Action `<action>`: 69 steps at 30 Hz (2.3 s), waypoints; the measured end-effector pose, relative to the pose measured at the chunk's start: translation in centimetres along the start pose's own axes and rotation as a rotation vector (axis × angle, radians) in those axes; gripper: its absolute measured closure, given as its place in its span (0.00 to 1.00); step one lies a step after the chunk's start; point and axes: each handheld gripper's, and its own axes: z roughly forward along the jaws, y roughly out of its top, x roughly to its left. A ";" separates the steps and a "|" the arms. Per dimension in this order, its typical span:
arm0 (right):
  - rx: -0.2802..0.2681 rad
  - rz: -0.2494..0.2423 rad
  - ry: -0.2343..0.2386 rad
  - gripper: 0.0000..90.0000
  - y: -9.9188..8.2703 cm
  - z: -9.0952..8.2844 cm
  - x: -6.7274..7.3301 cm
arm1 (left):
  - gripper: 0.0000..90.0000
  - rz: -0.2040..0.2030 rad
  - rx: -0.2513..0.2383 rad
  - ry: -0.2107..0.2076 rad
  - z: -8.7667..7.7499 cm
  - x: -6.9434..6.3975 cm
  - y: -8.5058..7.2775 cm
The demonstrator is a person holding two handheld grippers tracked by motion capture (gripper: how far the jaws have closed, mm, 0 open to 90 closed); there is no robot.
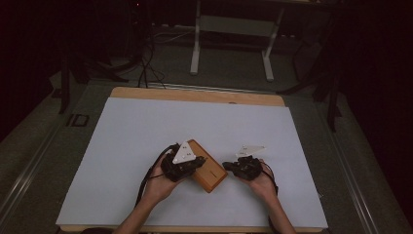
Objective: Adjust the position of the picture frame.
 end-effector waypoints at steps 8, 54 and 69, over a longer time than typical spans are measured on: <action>-0.009 0.005 -0.011 1.00 0.0 -0.4 -0.3 | 0.94 0.050 0.000 -0.075 0.7 -1.1 0.1; 0.065 -0.071 0.082 1.00 0.0 1.4 3.0 | 0.93 -0.215 0.085 0.133 0.8 4.4 -3.1; 0.066 -0.126 0.142 1.00 0.7 2.7 5.6 | 0.93 -0.377 0.130 0.240 0.9 6.2 -4.7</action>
